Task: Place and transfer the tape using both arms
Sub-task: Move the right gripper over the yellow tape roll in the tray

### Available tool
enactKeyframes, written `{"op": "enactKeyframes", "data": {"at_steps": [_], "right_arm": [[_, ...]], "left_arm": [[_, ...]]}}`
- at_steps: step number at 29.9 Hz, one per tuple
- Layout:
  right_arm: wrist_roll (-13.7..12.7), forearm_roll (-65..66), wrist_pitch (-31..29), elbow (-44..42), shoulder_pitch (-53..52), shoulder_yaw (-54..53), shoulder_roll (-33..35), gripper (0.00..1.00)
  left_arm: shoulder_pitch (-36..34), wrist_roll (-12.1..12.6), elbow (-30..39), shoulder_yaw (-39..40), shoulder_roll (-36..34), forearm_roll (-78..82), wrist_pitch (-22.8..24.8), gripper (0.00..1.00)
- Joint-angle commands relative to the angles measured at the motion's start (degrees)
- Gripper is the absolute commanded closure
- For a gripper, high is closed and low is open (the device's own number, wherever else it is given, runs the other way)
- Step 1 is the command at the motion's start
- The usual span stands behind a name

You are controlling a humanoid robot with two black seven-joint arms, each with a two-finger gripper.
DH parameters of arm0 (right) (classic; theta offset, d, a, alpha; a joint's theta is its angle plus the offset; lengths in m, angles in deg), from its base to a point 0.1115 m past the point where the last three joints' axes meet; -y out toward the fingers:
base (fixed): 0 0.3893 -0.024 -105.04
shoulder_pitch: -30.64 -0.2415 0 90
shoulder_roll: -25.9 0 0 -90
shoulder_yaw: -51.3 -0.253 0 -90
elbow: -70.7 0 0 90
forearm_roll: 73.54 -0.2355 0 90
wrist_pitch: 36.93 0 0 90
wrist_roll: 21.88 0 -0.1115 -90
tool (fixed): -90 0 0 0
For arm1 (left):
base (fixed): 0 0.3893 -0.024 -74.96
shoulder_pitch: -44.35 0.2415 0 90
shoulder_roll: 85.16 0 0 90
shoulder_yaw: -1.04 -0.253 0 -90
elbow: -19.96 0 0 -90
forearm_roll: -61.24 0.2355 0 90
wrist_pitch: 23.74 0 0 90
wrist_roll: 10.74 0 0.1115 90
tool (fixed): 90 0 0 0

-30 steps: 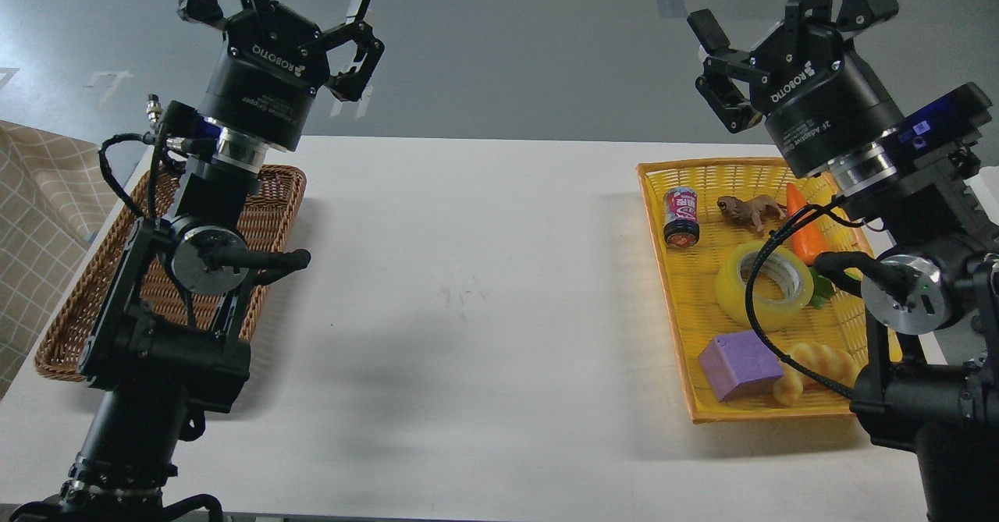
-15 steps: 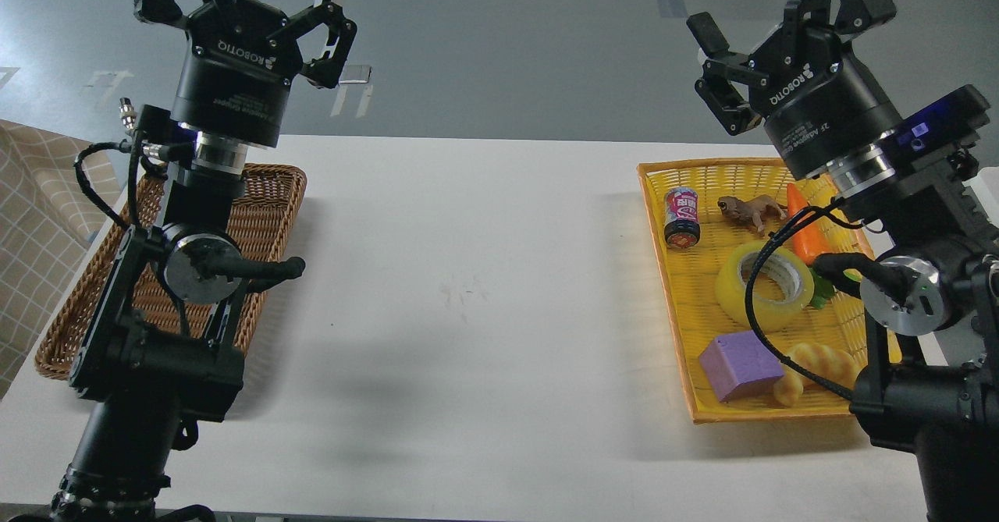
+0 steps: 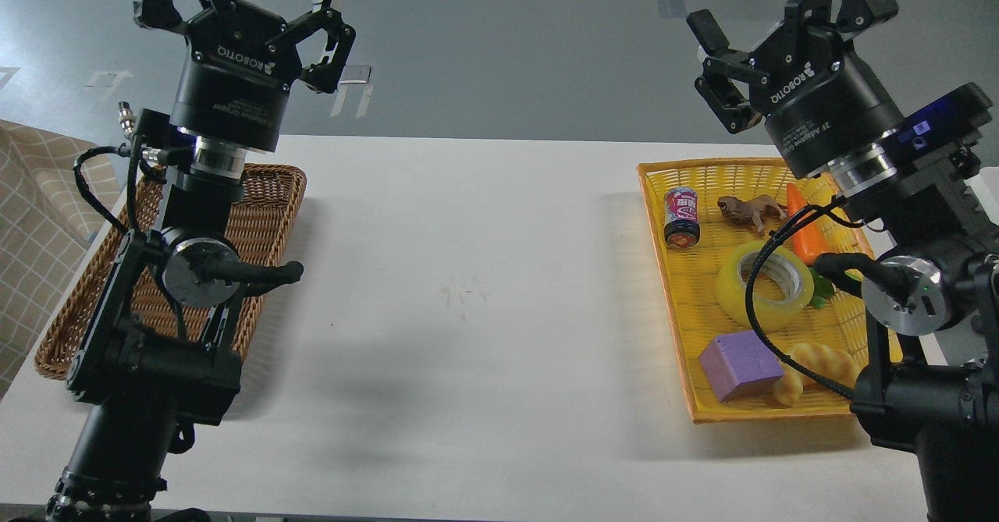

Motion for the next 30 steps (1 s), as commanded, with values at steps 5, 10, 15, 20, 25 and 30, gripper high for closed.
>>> {"op": "enactKeyframes", "data": {"at_steps": [5, 10, 15, 20, 25, 30], "right_arm": [[-1.83, 7.22, -0.14, -0.07, -1.00, 4.20, 15.71, 0.02], [-5.53, 11.44, -0.14, -0.69, -2.94, 8.08, 24.34, 0.02], [-8.61, 21.18, -0.67, -3.67, -1.97, 8.51, 29.43, 0.03], [-8.61, 31.38, -5.50, -7.01, -2.59, 13.25, 33.57, 0.10], [-8.61, 34.82, -5.94, -10.00, -2.59, 17.03, 33.66, 0.09], [-8.52, 34.91, -6.64, -11.15, -2.15, 21.17, 33.84, 0.09]], "left_arm": [[0.27, 0.11, -0.70, 0.04, -1.38, 0.06, -0.22, 0.02], [0.71, 0.46, -0.78, -0.04, -1.29, 0.15, -1.19, 0.02], [1.24, 1.25, -0.78, -0.04, -1.29, 0.15, -1.19, 0.02], [1.41, 1.77, -0.78, -0.13, -1.29, 0.23, -1.36, 0.02], [1.41, 2.30, -0.78, -0.13, -1.29, 0.23, -1.45, 0.02], [1.41, 2.30, -0.61, -0.04, -1.29, 0.23, -2.33, 0.02]]}}
